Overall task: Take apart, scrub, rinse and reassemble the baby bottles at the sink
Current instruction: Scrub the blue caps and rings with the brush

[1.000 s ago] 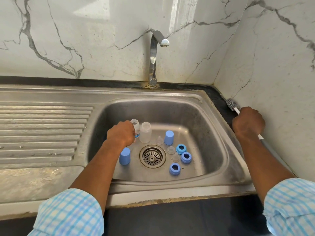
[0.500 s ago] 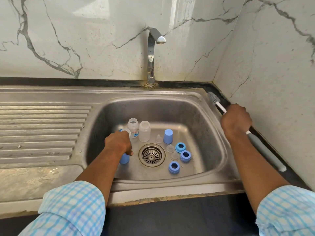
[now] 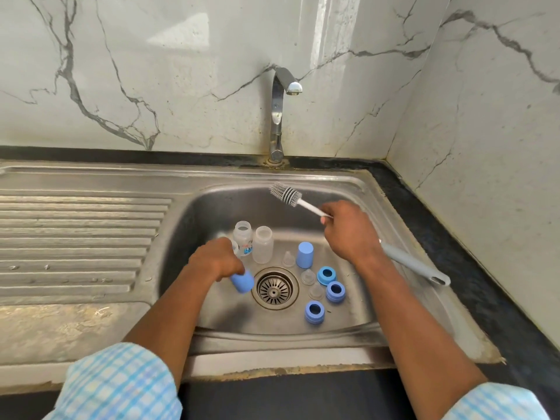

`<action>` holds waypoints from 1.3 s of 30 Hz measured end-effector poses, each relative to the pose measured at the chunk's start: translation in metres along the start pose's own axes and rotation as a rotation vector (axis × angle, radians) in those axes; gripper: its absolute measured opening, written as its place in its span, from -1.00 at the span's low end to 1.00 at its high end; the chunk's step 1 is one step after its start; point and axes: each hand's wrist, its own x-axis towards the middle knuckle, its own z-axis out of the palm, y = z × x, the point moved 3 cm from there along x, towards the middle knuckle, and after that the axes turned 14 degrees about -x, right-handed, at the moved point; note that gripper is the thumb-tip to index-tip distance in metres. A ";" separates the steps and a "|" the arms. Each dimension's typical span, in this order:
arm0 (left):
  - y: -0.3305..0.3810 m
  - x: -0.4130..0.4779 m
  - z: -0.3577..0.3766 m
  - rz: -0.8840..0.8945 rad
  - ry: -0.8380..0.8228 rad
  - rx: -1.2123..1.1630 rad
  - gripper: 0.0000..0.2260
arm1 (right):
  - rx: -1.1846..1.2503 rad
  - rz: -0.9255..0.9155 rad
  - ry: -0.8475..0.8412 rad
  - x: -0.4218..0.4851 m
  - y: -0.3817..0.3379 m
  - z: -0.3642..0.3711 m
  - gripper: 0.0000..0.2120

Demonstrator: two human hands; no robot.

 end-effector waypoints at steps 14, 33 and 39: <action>0.023 -0.013 -0.035 -0.030 -0.136 -1.622 -0.87 | 0.057 -0.121 0.026 -0.012 -0.007 -0.015 -0.84; 0.026 0.001 -0.034 0.107 -0.054 -1.825 -0.94 | -0.016 -0.231 0.098 -0.024 -0.038 -0.029 -0.81; 0.050 -0.014 -0.009 0.230 -0.115 -1.862 -0.81 | -0.024 -0.177 0.042 -0.023 -0.040 -0.025 -0.82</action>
